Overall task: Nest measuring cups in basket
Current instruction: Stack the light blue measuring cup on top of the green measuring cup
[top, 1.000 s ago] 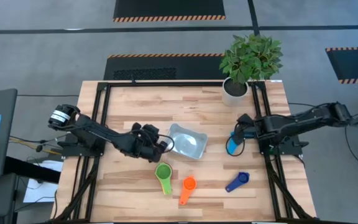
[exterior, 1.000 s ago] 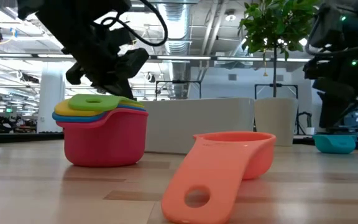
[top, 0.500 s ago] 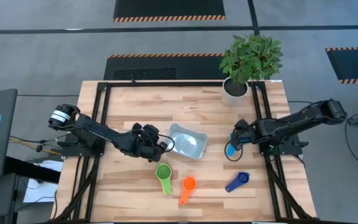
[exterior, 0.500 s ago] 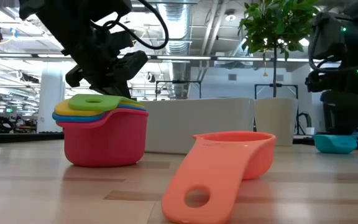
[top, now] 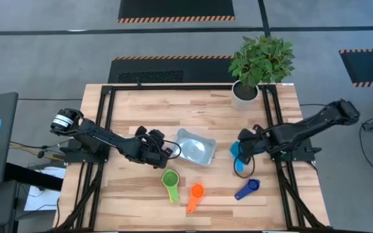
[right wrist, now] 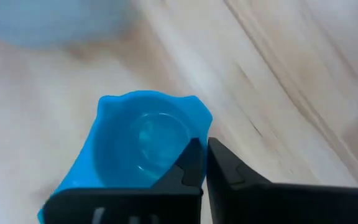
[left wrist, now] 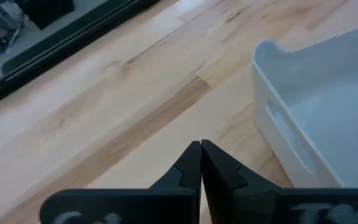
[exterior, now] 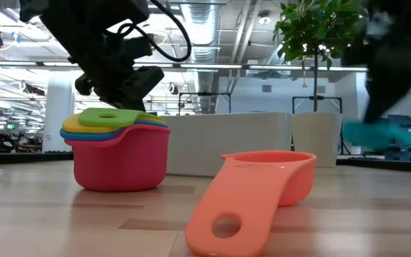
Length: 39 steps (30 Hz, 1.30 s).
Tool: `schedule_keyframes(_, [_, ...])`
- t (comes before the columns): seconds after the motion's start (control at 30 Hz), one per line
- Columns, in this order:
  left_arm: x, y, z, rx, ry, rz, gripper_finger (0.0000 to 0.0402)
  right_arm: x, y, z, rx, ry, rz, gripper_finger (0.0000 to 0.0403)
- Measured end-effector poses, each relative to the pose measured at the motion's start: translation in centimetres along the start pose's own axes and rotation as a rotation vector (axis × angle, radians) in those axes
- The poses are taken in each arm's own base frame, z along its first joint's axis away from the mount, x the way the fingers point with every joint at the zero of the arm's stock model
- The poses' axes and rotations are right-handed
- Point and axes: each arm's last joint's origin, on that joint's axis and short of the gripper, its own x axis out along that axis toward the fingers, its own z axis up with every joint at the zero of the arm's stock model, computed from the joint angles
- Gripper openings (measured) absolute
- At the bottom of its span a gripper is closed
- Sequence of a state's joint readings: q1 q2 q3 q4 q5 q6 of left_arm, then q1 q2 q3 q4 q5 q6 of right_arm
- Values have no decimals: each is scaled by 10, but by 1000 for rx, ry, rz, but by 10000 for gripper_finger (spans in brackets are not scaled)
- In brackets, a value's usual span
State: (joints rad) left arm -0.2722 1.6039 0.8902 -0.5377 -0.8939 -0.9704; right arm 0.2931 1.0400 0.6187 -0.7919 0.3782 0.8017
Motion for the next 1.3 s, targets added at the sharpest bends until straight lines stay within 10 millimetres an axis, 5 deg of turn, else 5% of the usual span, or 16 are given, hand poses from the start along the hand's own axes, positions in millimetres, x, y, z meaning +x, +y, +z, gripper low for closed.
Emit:
schedule_keyframes(0.2, [0, 2, -1, -14, 11, 15, 0, -48, 39, 37, -105, -243, 91, 10])
schedule_keyframes(0.4, [-5, 3, 1, 9, 68, 18, 0, -53, 84, 82, -267, -412, 257, 5])
schedule_keyframes(0.53, [-15, 8, 11, 33, 100, 84, 0, -41, 110, 115, -288, -447, 402, 10])
schedule_keyframes(0.7, [-30, 13, 19, 4, -5, 180, 0, -6, 140, 140, -290, -393, 386, 13])
schedule_keyframes(1.0, [-36, 15, 16, -30, -49, 196, 0, 35, 187, 159, -312, -298, 502, 18])
schedule_keyframes(1.3, [-40, 13, 12, -26, -45, 179, 0, 70, 201, 166, -196, -227, 491, 29])
